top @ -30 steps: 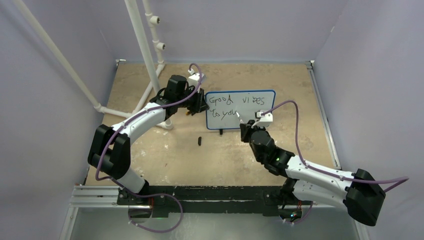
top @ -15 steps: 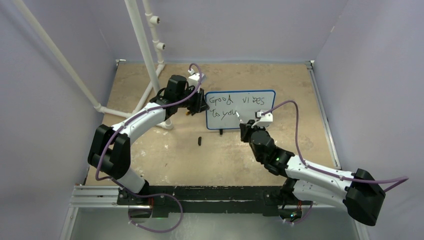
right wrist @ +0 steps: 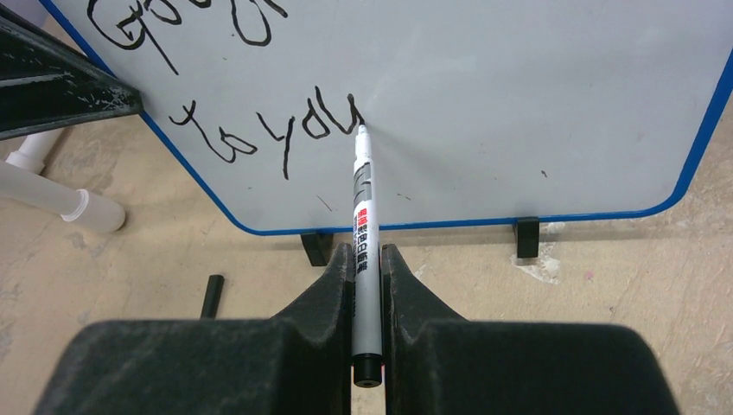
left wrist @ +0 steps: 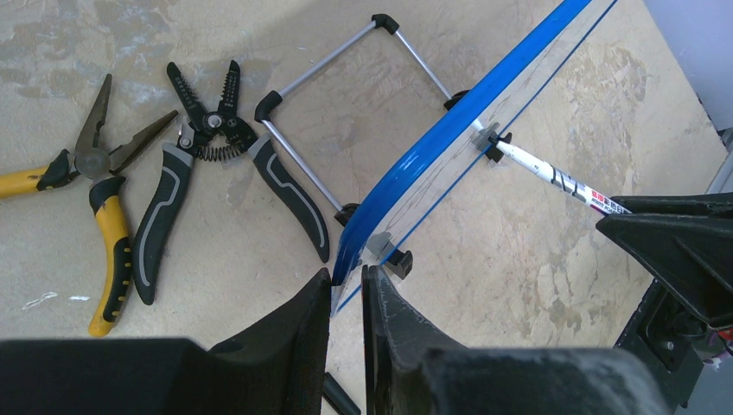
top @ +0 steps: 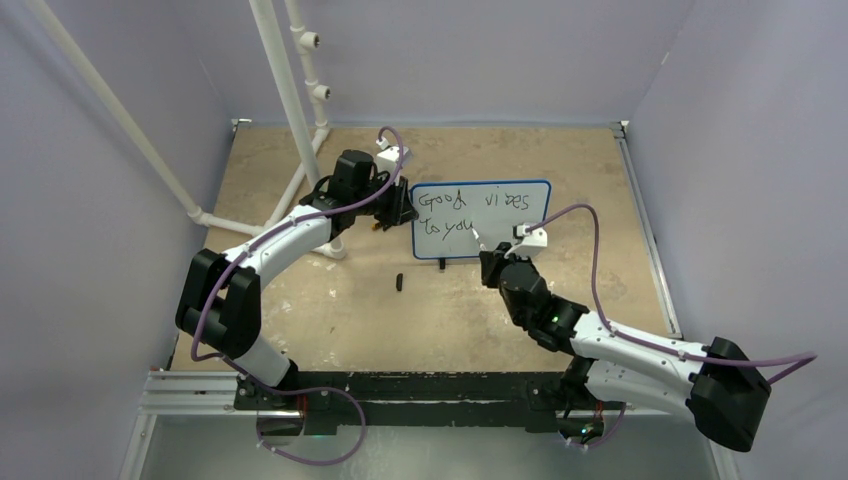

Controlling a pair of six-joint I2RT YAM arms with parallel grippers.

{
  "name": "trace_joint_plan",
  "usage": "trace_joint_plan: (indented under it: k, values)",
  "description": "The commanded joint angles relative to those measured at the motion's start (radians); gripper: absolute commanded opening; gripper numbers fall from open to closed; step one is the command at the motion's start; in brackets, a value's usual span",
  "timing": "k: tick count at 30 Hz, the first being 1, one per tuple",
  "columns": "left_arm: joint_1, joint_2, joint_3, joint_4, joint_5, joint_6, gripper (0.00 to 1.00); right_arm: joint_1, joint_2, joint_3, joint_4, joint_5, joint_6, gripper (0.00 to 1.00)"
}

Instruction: Write a sentence on the whiteboard

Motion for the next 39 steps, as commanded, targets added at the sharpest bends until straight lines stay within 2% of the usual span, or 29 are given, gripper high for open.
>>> trace_joint_plan:
  k: [1, 15, 39]
  values:
    - [0.001, -0.025, -0.001, 0.029, 0.024, -0.015, 0.19, -0.006, -0.018, -0.009, -0.025, 0.024, 0.043, 0.00]
    - [0.001, -0.030, -0.003, 0.031, 0.022, -0.015, 0.19, -0.006, -0.082, -0.013, -0.055, 0.062, 0.036, 0.00]
    - [0.001, -0.033, -0.003, 0.030, 0.022, -0.014, 0.19, -0.006, -0.020, 0.002, -0.032, 0.082, 0.016, 0.00]
